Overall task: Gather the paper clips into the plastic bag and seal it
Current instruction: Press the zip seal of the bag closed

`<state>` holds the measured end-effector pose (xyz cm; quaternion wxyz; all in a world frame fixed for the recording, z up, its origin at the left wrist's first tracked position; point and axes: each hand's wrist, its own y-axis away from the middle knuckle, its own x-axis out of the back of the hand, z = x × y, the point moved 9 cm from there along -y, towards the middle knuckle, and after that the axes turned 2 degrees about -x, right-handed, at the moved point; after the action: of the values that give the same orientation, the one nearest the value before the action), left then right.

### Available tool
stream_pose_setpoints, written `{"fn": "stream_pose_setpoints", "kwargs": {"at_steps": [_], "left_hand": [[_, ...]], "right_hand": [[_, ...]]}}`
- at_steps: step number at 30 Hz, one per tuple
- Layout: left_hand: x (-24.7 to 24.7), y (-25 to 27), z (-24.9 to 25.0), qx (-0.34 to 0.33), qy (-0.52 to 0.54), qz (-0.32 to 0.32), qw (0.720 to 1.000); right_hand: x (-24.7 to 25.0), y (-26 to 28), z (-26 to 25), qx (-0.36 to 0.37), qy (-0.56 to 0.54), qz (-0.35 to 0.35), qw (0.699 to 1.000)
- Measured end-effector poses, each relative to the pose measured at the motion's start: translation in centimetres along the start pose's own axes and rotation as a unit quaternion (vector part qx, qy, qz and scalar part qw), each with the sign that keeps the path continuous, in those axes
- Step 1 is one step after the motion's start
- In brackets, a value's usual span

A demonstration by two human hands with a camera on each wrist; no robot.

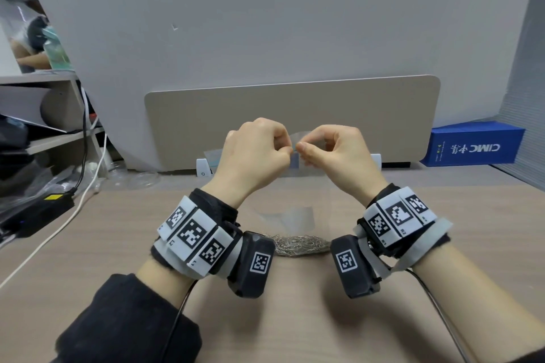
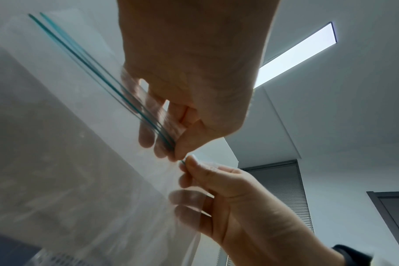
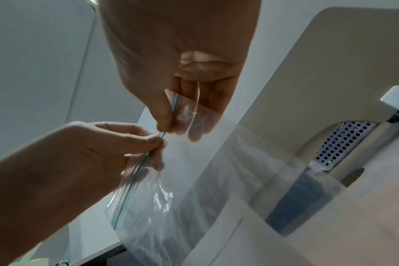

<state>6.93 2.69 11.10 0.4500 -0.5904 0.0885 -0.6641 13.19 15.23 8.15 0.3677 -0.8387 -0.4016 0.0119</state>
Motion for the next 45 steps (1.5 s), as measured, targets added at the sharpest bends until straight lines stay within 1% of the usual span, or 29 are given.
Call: {"fn": "stream_pose_setpoints", "kwargs": {"at_steps": [4, 7, 10, 18, 20, 22, 23, 24, 26, 27, 28, 29, 32, 36, 40, 45], "left_hand": [[0.1, 0.1, 0.2, 0.003, 0.002, 0.012, 1.000], [0.1, 0.2, 0.1, 0.012, -0.008, 0.013, 1.000], [0.2, 0.3, 0.1, 0.021, -0.009, 0.013, 1.000], [0.0, 0.3, 0.1, 0.028, -0.016, 0.006, 0.999], [0.1, 0.2, -0.2, 0.032, -0.025, 0.003, 0.999], [0.4, 0.0, -0.9, 0.038, -0.025, 0.003, 0.999], [0.5, -0.1, -1.3, 0.042, -0.018, 0.004, 0.999], [0.5, -0.2, -1.4, 0.044, -0.013, 0.002, 0.999], [0.1, -0.1, -1.0, 0.038, -0.011, -0.004, 0.999], [-0.2, -0.1, -0.7, 0.033, -0.010, -0.008, 0.999], [-0.4, 0.0, -0.4, 0.026, -0.008, -0.012, 1.000], [-0.5, 0.0, -0.2, 0.020, -0.003, -0.016, 1.000], [-0.3, 0.0, -0.1, 0.010, 0.009, -0.011, 1.000], [0.2, 0.1, -0.1, 0.023, -0.007, 0.000, 1.000], [0.8, 0.2, -0.4, 0.036, -0.026, 0.016, 0.999], [1.1, 0.2, -0.7, 0.048, -0.037, 0.021, 0.998]], "right_hand": [[1.0, -0.2, 0.8, -0.016, 0.046, 0.041, 0.998], [1.7, -0.2, 1.4, -0.037, 0.059, 0.060, 0.996], [2.4, -0.4, 1.9, -0.042, 0.063, 0.075, 0.994], [2.7, -0.8, 3.0, -0.054, 0.080, 0.078, 0.992], [4.2, -0.7, 3.1, -0.064, 0.078, 0.115, 0.988], [6.9, -0.5, 3.7, -0.090, 0.028, 0.170, 0.981], [7.6, -0.3, 3.9, -0.104, -0.010, 0.168, 0.980], [7.5, -0.2, 4.0, -0.118, -0.045, 0.142, 0.982], [5.0, 0.0, 3.7, -0.133, -0.083, 0.044, 0.987], [3.3, 0.2, 3.4, -0.126, -0.085, -0.001, 0.988], [2.0, 0.3, 3.0, -0.111, -0.080, -0.023, 0.990], [1.2, 0.4, 2.5, -0.094, -0.075, -0.021, 0.993], [0.9, 0.3, 1.8, -0.057, -0.087, 0.027, 0.994], [2.0, 0.1, 1.9, -0.024, -0.076, 0.073, 0.994], [3.4, 0.1, 2.5, -0.022, -0.052, 0.117, 0.992], [4.3, 0.0, 3.5, -0.029, -0.032, 0.147, 0.988]]}}
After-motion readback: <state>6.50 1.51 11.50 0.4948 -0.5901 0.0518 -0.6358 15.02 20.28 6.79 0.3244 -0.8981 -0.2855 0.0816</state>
